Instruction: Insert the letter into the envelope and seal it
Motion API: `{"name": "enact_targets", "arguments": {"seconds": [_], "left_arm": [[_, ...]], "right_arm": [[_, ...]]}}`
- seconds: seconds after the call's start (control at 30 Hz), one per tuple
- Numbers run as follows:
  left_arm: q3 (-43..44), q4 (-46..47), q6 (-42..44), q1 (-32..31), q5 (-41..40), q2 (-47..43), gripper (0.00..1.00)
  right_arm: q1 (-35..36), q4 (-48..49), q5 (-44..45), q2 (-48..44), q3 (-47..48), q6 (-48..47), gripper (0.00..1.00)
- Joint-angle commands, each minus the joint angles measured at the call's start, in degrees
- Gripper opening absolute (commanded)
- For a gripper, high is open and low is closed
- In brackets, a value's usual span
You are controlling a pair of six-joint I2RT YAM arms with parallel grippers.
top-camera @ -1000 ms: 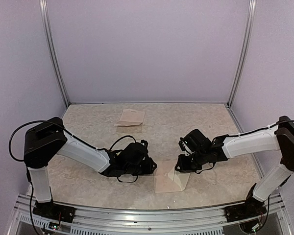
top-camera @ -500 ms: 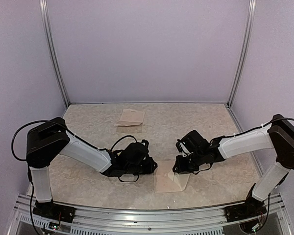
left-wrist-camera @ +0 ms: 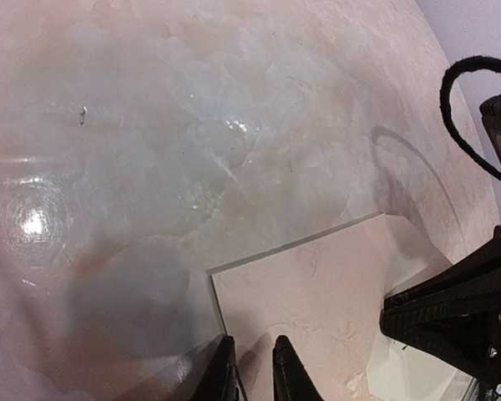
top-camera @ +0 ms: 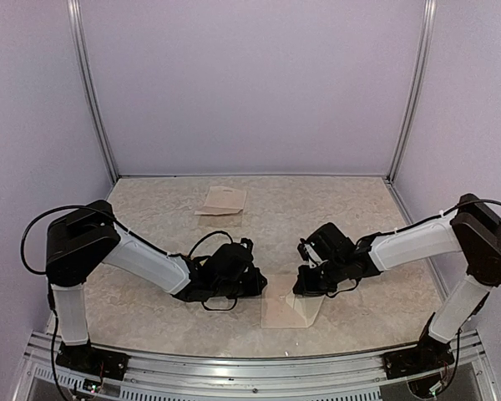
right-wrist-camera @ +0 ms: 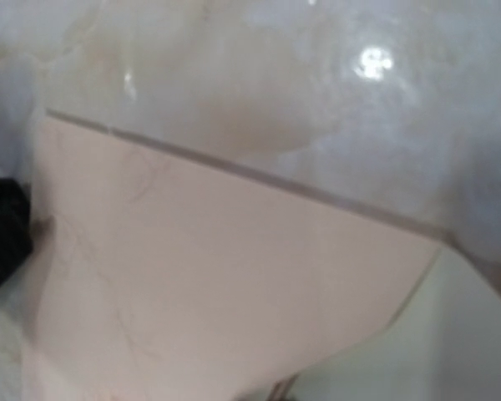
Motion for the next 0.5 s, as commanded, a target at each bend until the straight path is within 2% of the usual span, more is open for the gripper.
{"name": "enact_targets", "arguments": {"seconds": [0.0, 0.47], "left_arm": [[0.2, 0.4, -0.1, -0.6, 1.2, 1.5, 0.14], [0.6, 0.7, -0.6, -1.4, 1.0, 1.7, 0.14]], "right_arm": [[-0.3, 1.5, -1.1, 1.7, 0.4, 0.2, 0.07], [0.6, 3.5, -2.8, 3.2, 2.1, 0.5, 0.06]]}}
